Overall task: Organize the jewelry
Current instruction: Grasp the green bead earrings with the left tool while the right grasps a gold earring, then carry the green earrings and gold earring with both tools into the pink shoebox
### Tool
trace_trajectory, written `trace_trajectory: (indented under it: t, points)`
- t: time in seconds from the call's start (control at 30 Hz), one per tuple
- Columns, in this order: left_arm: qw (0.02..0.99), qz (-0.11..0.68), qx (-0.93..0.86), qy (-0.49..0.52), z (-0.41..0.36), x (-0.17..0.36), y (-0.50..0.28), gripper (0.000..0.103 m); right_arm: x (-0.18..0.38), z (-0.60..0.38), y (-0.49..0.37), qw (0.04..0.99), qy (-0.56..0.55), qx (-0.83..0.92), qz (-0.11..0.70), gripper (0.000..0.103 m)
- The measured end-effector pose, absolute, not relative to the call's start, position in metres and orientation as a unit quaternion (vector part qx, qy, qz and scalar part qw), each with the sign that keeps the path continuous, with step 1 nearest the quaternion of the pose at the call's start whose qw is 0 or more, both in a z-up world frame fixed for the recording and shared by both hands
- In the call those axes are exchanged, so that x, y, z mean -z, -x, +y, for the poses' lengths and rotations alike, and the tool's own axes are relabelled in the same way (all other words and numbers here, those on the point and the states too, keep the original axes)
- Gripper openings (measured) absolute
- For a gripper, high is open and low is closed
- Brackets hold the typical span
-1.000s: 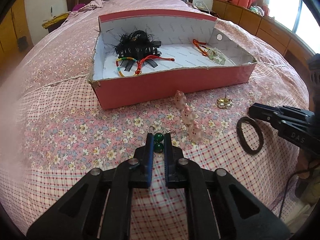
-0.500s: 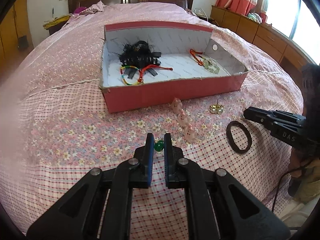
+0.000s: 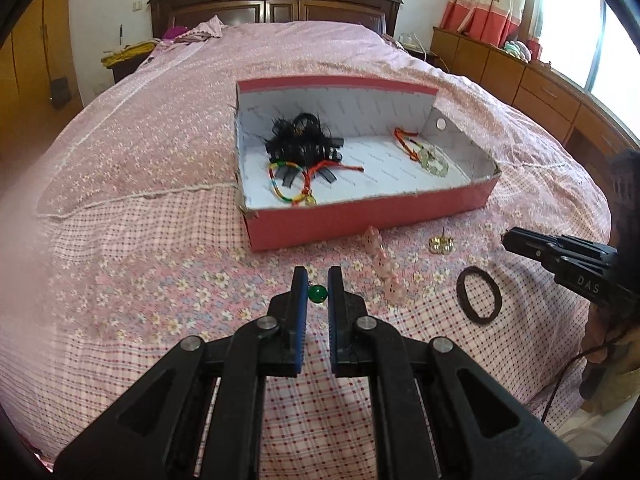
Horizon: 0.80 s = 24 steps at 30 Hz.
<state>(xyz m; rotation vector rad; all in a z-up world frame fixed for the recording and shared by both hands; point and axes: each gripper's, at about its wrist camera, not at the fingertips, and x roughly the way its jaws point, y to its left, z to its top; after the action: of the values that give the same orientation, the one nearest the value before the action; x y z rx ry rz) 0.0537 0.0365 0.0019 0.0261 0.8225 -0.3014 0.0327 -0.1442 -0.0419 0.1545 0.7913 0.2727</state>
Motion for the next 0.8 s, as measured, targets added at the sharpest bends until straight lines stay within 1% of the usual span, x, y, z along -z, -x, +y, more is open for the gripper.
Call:
trace_trajectory:
  t: [0.53,0.8]
  points:
    - [0.924,0.354,0.142,-0.013,0.036,-0.041,-0.086,0.001,0.003,-0.144,-0.038,0.923,-0.071,-0.147,0.349,0.014]
    - [0.927,0.345,0.144,-0.013,0.029,-0.048,-0.115,0.001,-0.018,-0.147,-0.062,0.932,-0.062,-0.144,0.328,0.014]
